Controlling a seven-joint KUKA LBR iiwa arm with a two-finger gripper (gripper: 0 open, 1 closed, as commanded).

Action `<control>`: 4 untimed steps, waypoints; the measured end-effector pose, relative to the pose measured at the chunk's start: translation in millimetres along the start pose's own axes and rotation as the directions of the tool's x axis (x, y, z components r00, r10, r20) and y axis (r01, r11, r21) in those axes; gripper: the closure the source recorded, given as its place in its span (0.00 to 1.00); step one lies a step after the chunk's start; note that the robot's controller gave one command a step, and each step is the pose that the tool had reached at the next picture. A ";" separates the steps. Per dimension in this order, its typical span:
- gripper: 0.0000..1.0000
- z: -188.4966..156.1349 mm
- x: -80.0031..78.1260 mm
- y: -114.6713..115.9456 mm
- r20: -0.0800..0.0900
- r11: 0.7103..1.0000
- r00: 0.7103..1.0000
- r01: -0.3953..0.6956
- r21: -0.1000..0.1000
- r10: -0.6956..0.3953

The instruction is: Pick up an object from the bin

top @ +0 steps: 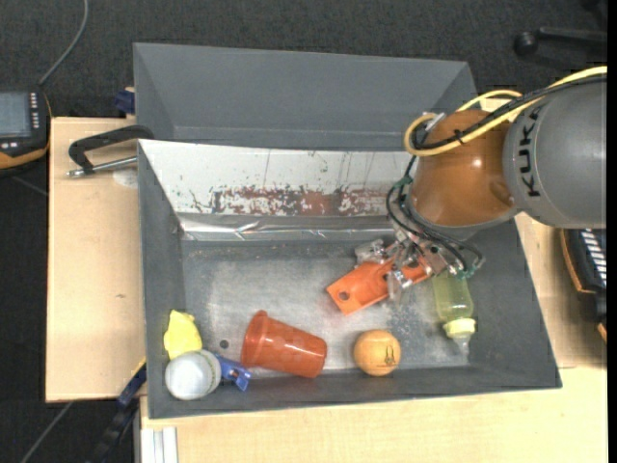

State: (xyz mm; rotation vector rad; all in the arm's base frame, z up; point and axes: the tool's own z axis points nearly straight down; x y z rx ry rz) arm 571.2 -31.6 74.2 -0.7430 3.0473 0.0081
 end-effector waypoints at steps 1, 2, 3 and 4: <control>1.00 0.0 0.0 0.0 0.000 1.000 1.000 0.000 0.000 0.000; 1.00 -108.8 -25.0 -4.6 0.006 1.000 1.000 0.017 0.001 -0.017; 1.00 -108.8 -25.0 -4.6 0.006 1.000 1.000 0.017 0.001 -0.017; 1.00 -154.6 -22.8 -4.8 0.011 1.000 1.000 -0.009 0.001 0.008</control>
Offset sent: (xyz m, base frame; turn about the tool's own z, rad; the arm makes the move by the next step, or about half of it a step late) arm 0.0225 0.0057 0.1078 -0.0191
